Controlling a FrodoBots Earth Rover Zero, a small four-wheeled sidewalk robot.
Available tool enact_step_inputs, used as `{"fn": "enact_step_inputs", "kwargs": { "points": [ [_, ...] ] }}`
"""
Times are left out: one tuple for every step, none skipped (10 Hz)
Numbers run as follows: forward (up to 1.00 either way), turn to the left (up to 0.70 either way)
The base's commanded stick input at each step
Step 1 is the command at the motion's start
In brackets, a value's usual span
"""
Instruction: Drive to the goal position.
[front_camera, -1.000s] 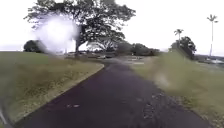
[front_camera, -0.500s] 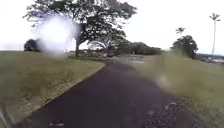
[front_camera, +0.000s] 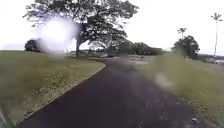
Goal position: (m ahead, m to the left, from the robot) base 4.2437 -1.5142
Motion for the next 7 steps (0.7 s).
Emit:
{"fn": "enact_step_inputs", "kwargs": {
  "points": [
    [0.9, 0.0],
    [0.99, 0.0],
    [1.0, 0.0],
    [1.0, 0.0],
    [1.0, 0.0],
    [1.0, 0.0],
    [1.0, 0.0]
  ]
}}
